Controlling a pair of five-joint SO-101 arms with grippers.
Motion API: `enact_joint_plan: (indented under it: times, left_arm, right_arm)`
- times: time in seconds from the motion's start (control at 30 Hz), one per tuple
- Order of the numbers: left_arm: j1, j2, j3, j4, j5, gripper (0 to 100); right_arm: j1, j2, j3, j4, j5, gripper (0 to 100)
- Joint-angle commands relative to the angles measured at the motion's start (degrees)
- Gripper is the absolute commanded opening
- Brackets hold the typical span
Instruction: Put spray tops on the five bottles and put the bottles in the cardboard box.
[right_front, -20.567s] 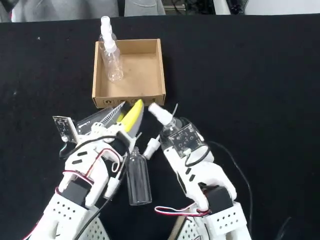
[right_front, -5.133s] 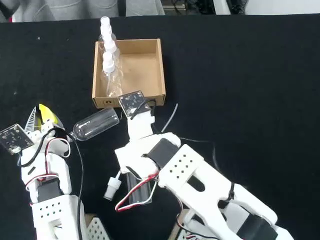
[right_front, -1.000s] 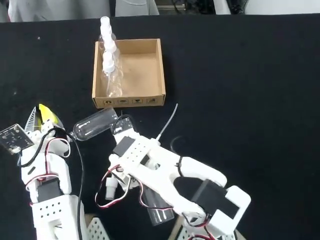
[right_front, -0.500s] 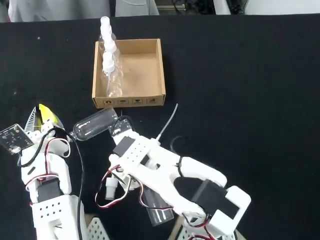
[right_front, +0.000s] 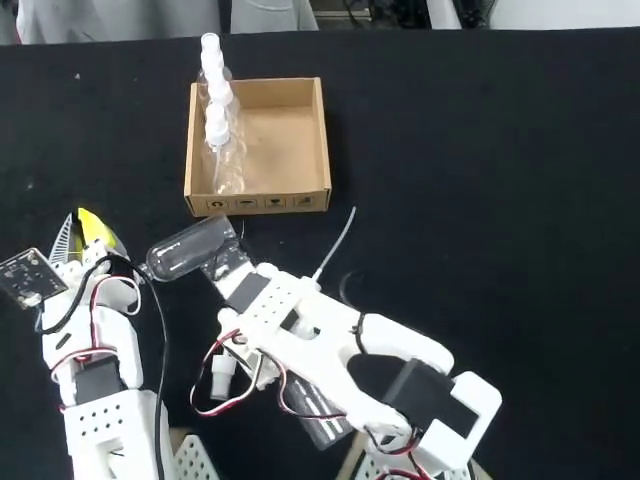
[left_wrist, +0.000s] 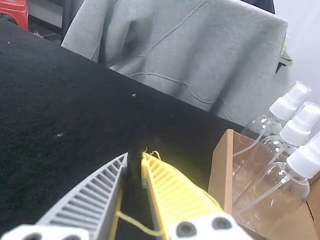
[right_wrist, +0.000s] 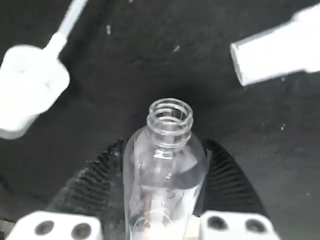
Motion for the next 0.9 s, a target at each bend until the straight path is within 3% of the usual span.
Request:
enact_joint_plan:
  times: [0.0,0.33,0.53,0.87]
  left_arm:
    - [-0.22,-0.18,1.27,0.18,-0.44,4]
    - [-0.22,-0.18,1.27,0.18,-0.44,4]
    - [-0.22,-0.18,1.27,0.18,-0.44,4]
    - [-0.22,-0.18,1.27,0.18,-0.44,4]
  right_arm:
    - [0.09,-0.75,-1.89,0.44,5.71,12.1]
    - [5.45,-0.66,-7.43,0.35,16.44,12.1]
    - [6.07,-0.66,-10.15,0.09,16.79,12.1]
    - [5.89,-0.66,-8.04,-9.14,16.79,12.5]
